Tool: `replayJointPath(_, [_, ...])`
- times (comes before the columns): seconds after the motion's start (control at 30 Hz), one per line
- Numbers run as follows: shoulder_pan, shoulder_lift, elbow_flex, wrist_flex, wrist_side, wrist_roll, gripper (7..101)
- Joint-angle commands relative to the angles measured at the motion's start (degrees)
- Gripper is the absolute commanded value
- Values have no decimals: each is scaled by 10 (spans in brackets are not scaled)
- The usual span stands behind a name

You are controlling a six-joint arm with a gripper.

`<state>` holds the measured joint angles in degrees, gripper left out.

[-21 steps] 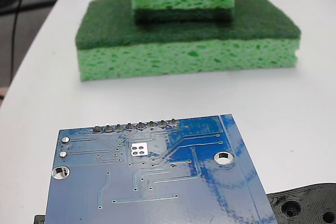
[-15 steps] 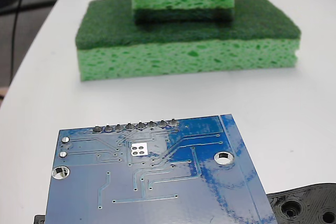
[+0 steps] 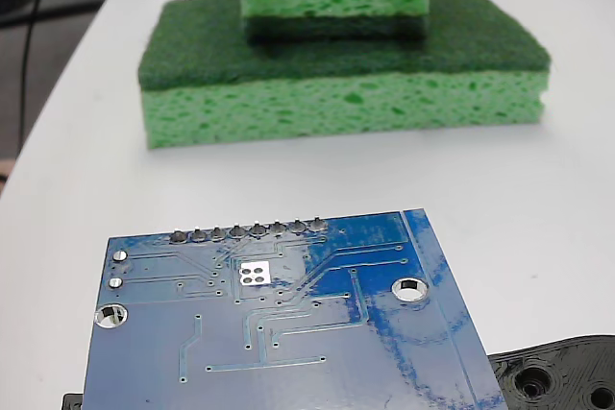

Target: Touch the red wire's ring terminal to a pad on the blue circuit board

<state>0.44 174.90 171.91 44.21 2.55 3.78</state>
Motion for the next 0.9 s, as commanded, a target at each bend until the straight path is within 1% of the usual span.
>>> replayJointPath(0.03, [15, 1, -7, -1, -18, -2, 1003])
replayJointPath(0.1, [27, 1, -18, 3, -31, -4, 1003])
replayJointPath(0.2, [33, 1, -42, 9, -33, -12, 1003])
replayJointPath(0.27, [36, -1, -69, 28, -21, -17, 1003])
replayJointPath(0.33, [54, -2, -98, 49, -26, -25, 1003])
replayJointPath(0.5, [121, -49, -170, 59, -88, -52, 1003])
replayJointPath(0.63, [145, -160, -247, 54, -103, -69, 1003])
replayJointPath(0.7, [166, -209, -287, 62, -120, -85, 1003])
replayJointPath(0.77, [195, -243, -314, 57, -152, -101, 1003])
replayJointPath(0.83, [226, -280, -335, 47, -196, -116, 1003])
replayJointPath(0.9, [239, -327, -356, 29, -229, -126, 1003])
